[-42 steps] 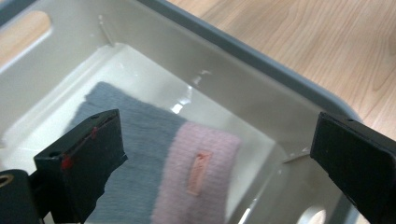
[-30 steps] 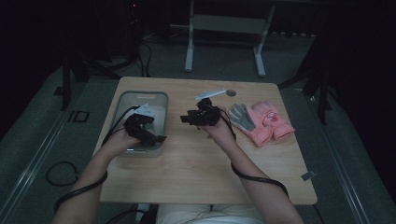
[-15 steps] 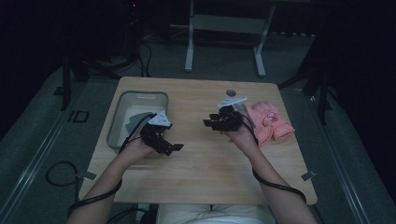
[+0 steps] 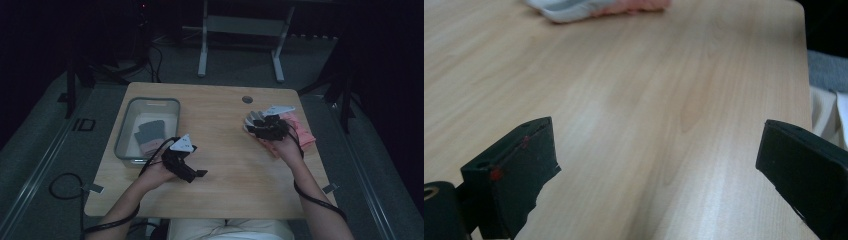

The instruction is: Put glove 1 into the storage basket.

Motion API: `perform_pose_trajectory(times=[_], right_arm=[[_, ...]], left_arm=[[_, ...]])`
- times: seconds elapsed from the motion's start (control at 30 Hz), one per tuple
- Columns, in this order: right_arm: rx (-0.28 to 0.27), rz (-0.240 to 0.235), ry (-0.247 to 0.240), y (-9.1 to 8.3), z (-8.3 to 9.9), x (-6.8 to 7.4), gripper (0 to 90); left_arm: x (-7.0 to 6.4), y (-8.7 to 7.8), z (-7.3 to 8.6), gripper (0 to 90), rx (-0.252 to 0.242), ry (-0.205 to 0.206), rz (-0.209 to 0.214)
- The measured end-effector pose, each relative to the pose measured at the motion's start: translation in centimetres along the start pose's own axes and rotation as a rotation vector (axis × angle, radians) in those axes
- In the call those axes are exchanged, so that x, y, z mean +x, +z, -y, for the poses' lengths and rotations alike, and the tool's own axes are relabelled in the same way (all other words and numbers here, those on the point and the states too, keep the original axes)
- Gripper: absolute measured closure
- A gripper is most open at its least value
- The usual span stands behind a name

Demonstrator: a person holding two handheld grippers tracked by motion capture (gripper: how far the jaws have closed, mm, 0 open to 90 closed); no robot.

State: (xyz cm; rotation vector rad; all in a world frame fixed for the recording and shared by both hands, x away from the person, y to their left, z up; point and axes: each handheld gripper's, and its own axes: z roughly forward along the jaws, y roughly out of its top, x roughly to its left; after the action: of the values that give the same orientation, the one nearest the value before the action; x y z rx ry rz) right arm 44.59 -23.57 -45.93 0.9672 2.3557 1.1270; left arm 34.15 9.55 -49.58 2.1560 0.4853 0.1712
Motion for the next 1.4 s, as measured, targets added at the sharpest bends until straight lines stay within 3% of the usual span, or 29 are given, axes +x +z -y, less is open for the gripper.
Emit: perform_pose_trajectory(times=[0.17, 0.27, 0.33, 0.47, 0.6, 0.67, 0.8, 0.9, 1.1, 1.23, 1.4], right_arm=[[0.017, 0.035, 0.013, -0.3, 0.7, -1.6, 58.2], [0.031, 0.067, 0.011, -0.1, 1.6, -3.1, 58.3], [0.037, 0.081, 0.016, 0.0, 1.9, -3.8, 58.3], [0.078, 0.105, 0.023, 0.8, 2.5, -5.5, 59.4], [0.127, 0.09, 0.018, 1.6, 3.2, -6.6, 59.6], [0.155, 0.091, -0.005, 2.0, 3.6, -6.7, 59.6], [0.204, 0.083, -0.034, 2.9, 4.7, -7.0, 59.8], [0.225, 0.063, -0.001, 3.4, 5.2, -7.3, 61.3], [0.263, 0.059, -0.016, 4.3, 5.7, -6.8, 76.6], [0.251, 0.069, 0.034, 4.2, 5.6, -6.8, 86.4], [0.185, 0.107, 0.07, 2.7, 4.4, -5.5, 88.0]], left_arm=[[-0.8, 1.3, 0.8, 2.6, 0.017, 0.005, 0.019], [-1.5, 2.6, 2.2, 2.6, 0.068, 0.015, 0.012], [-1.9, 3.0, 2.8, 2.6, 0.095, 0.036, -0.016], [-2.7, 3.5, 3.8, 2.6, 0.101, 0.03, -0.083], [-3.4, 3.9, 4.7, 2.6, 0.138, 0.035, -0.103], [-3.6, 3.9, 4.9, 2.5, 0.157, 0.043, -0.107], [-3.9, 3.8, 5.2, 2.5, 0.135, 0.031, -0.108], [-3.9, 3.7, 5.4, 2.6, 0.128, 0.026, -0.111], [-3.8, 3.4, 5.6, 2.5, 0.111, 0.018, -0.098], [-3.8, 3.4, 5.7, 2.6, 0.114, 0.019, -0.099], [-3.8, 3.4, 5.7, 2.5, 0.107, 0.025, -0.099]])
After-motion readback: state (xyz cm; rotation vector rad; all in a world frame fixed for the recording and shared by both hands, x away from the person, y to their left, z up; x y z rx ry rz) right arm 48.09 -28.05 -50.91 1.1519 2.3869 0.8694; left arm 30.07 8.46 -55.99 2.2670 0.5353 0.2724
